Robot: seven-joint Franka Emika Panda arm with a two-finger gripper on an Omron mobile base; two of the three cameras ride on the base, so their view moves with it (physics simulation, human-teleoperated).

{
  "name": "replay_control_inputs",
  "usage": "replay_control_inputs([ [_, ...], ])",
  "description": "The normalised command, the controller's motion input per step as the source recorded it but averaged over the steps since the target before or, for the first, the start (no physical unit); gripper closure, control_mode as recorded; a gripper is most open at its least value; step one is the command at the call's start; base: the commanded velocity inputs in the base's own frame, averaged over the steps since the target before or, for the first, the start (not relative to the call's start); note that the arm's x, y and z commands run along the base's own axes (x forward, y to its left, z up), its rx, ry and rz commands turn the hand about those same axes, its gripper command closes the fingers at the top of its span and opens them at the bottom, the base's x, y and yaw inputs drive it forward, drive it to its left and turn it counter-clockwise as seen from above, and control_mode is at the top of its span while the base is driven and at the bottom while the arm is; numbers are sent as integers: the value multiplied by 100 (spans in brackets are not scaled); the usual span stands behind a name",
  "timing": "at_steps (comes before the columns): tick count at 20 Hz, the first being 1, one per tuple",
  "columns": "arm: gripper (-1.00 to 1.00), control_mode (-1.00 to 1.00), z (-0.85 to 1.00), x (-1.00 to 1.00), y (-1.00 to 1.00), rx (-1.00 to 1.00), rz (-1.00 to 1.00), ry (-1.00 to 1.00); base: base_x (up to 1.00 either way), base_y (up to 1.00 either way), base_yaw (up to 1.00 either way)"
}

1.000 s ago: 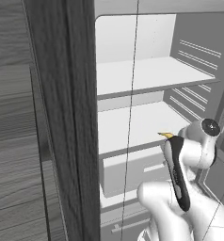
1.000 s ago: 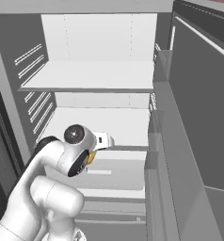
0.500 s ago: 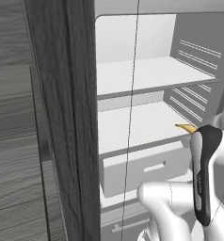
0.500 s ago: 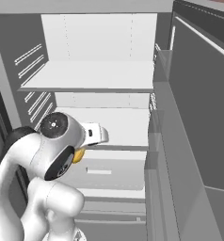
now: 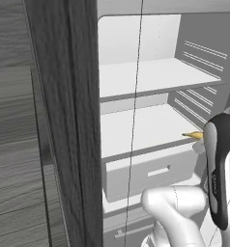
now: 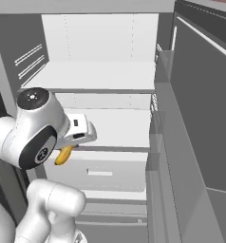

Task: Pick the peach and banana from the fridge and place them inside the tupperware on the counter.

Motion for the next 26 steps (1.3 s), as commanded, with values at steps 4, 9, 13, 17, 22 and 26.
replay_control_inputs([
  [4,100,100,0,-30,9,-4,4,7,-38,3,4],
  [9,100,100,0,0,0,0,0,0,-88,-3,12],
  [13,100,100,0,0,0,0,0,0,-99,-14,17],
  [17,100,100,0,0,0,0,0,0,-100,-21,21],
  [22,100,100,0,0,0,0,0,0,-100,-17,25],
  [26,100,100,0,0,0,0,0,0,-100,-27,29],
])
